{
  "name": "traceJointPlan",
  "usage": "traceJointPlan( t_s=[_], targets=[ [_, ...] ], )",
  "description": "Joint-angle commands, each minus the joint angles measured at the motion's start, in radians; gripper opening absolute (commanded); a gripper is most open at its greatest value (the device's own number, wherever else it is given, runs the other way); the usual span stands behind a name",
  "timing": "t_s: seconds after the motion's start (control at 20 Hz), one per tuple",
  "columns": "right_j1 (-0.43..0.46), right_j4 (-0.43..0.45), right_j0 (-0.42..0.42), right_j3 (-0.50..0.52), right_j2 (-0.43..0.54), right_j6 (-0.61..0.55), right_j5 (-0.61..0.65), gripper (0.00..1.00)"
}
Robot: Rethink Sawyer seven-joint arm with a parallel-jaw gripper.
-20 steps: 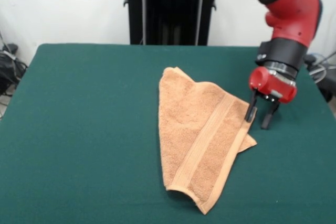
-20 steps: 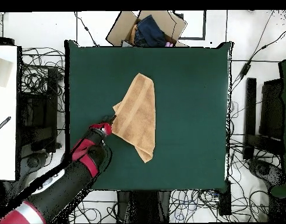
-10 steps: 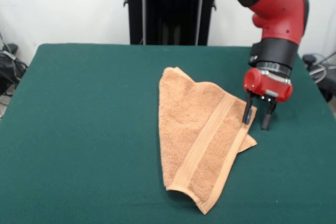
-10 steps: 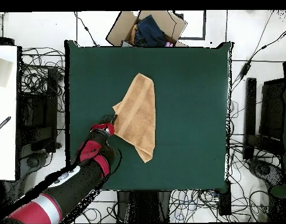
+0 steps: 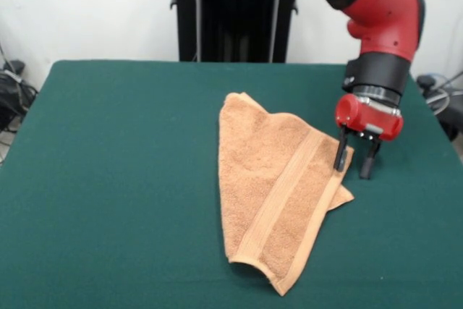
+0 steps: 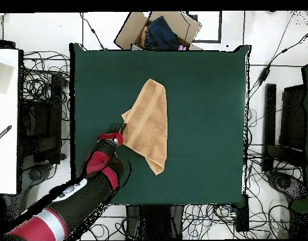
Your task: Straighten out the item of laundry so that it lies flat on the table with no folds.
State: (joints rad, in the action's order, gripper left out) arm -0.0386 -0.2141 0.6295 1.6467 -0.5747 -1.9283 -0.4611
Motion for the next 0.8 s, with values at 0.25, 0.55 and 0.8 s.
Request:
traceJointPlan(
  t_s=[0.25,0.55,0.8],
  targets=[
    [0.157,-0.020,-0.031,-0.090,0.229,-0.158,0.005,1.00],
    [0.144,0.022,-0.050,-0.076,0.233,-0.147,0.017,1.00],
    [0.143,0.059,-0.060,-0.068,0.226,-0.132,0.018,1.00]
  ],
)
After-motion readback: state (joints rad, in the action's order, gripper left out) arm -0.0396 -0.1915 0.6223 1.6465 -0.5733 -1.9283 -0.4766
